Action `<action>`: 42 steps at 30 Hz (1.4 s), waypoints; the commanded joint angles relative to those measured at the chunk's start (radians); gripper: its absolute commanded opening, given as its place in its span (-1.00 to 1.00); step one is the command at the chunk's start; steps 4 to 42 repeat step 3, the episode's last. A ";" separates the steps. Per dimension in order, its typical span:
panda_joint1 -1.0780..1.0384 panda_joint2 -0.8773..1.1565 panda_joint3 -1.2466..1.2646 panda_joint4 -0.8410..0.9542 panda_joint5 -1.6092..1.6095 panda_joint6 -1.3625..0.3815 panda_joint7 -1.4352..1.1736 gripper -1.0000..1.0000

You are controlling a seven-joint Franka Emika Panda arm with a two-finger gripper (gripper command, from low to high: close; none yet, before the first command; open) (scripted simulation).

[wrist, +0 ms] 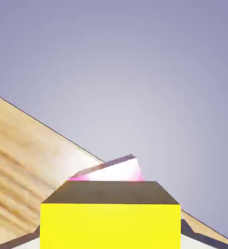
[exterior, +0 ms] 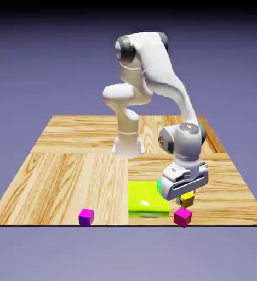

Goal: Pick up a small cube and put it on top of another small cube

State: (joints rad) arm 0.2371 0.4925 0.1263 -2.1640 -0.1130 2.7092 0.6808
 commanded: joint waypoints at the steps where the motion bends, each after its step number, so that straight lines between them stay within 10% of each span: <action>1: 0.000 0.000 0.000 0.000 0.000 0.000 0.000 1.00; 42: -0.006 -0.036 0.008 -0.006 0.008 -0.030 -0.006 1.00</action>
